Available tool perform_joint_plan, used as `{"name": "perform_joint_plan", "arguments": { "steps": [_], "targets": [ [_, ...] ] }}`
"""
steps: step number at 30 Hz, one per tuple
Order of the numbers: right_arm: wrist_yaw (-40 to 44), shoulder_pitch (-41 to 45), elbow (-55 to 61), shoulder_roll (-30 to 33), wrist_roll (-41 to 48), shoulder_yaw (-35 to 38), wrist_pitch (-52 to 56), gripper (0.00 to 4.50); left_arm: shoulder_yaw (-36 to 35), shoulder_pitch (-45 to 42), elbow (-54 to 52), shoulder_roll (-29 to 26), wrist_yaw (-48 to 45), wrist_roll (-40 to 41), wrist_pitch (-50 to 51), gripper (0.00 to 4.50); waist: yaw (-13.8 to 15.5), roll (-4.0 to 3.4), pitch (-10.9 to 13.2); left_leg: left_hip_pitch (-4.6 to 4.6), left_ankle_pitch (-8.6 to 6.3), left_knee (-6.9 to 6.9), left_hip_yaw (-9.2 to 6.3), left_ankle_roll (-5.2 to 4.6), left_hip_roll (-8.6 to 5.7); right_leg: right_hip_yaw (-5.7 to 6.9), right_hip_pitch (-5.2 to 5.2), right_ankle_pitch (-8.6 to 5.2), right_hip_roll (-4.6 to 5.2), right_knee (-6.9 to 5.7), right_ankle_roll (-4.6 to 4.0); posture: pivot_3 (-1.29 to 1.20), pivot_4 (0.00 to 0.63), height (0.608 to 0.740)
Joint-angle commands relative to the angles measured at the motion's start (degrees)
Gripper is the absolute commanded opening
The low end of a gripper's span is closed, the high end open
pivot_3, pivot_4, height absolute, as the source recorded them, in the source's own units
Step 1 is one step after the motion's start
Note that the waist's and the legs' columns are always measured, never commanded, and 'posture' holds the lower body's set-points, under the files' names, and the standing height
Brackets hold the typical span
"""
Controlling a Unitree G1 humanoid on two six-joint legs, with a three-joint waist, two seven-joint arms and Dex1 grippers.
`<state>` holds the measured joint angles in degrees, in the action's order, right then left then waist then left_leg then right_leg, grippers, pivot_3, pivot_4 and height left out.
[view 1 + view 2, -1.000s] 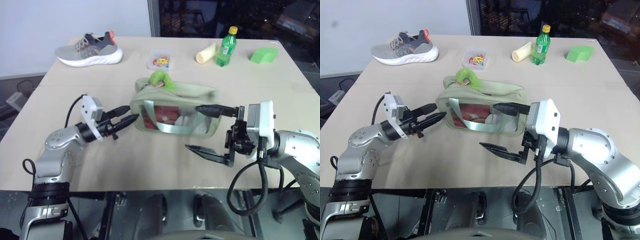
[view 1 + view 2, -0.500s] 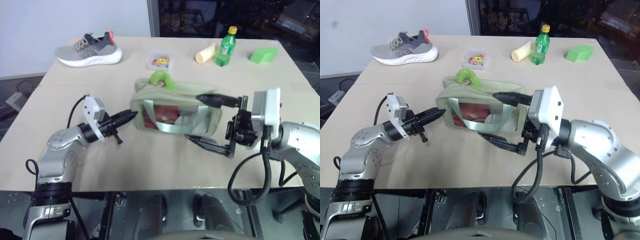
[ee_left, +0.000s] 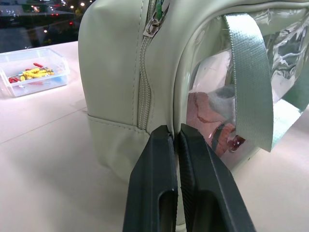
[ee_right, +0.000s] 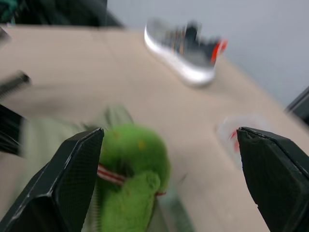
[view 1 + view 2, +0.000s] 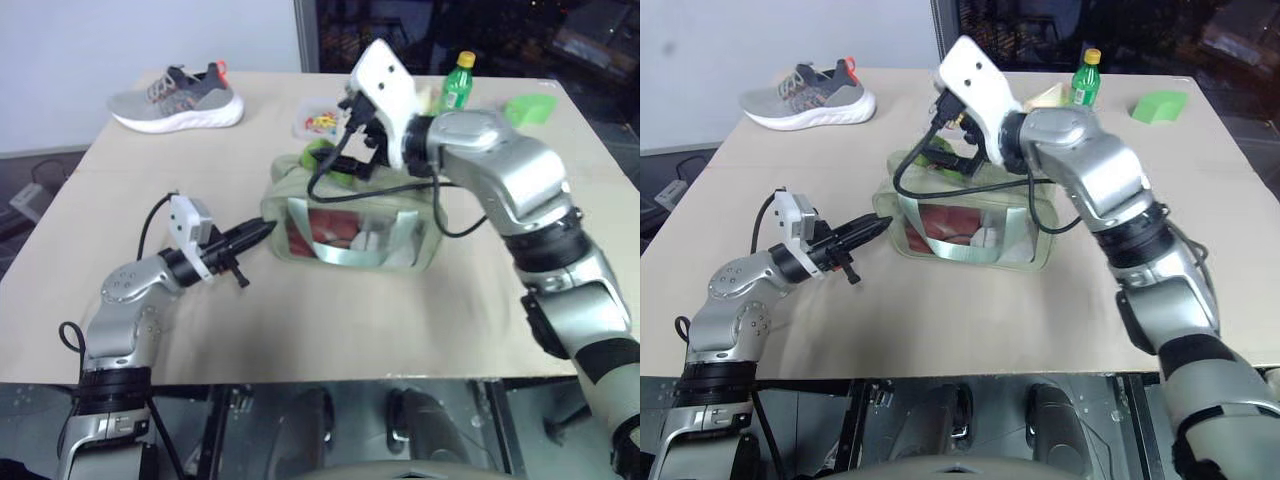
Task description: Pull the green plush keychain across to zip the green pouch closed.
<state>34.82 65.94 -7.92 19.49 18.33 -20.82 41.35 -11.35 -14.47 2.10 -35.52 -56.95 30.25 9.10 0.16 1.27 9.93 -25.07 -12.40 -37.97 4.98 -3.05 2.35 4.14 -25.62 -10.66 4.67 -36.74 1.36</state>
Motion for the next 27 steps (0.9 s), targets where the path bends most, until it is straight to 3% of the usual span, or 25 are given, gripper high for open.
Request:
{"name": "perform_joint_plan", "arguments": {
  "steps": [1, 4, 7, 11, 27],
  "targets": [
    [2.8, 2.6, -0.9, -0.6, -2.4, 0.7, -2.1, 4.50, -1.2, 1.1, -3.3, -0.1, 0.8, -0.3, -1.1, 0.05, -0.1, -0.01, 0.0, -0.01, -0.01, 0.00, 0.00, -0.01, 0.00, 0.00, -0.01, 0.00, 0.00, 0.01, 0.00, 0.00, 0.150, 0.740],
    [4.6, 2.4, -1.8, -1.5, -3.5, 0.8, -2.8, 3.66, -1.2, 1.9, -4.6, 0.1, 1.6, -0.1, -1.1, 0.00, -0.6, -0.01, 0.0, 0.00, -0.02, 0.00, -0.06, -0.03, 0.01, 0.00, -0.01, 0.00, 0.00, 0.00, 0.01, 0.00, 0.150, 0.740],
    [5.7, 2.1, -2.2, -2.0, -4.8, 0.9, -3.6, 1.97, -1.2, 2.3, -5.3, 0.2, 2.1, 0.0, -1.1, 0.00, -0.9, -0.01, 0.0, 0.06, -0.02, 0.00, -0.14, -0.04, 0.02, 0.02, 0.00, 0.00, -0.01, -0.04, 0.01, 0.00, 0.150, 0.740],
    [7.1, 1.4, -1.2, -2.4, -5.2, 1.9, -4.3, 0.19, -1.3, 2.9, -5.9, 0.3, 2.6, 0.2, -1.1, 0.00, -0.9, -0.01, 0.0, 0.06, -0.02, 0.00, -0.21, -0.03, 0.03, 0.02, 0.00, 0.00, -0.01, -0.05, 0.01, 0.00, 0.150, 0.740],
    [-1.5, 2.1, 2.5, -3.3, -6.2, 12.5, -4.5, 0.07, -1.1, 7.2, -7.5, 1.3, 9.0, -1.5, 1.5, 0.00, -0.9, -0.02, 0.0, 0.07, -0.03, 0.00, -0.21, -0.03, 0.03, 0.02, 0.00, 0.00, 0.01, -0.05, 0.01, 0.00, 0.150, 0.740]
  ]
}}
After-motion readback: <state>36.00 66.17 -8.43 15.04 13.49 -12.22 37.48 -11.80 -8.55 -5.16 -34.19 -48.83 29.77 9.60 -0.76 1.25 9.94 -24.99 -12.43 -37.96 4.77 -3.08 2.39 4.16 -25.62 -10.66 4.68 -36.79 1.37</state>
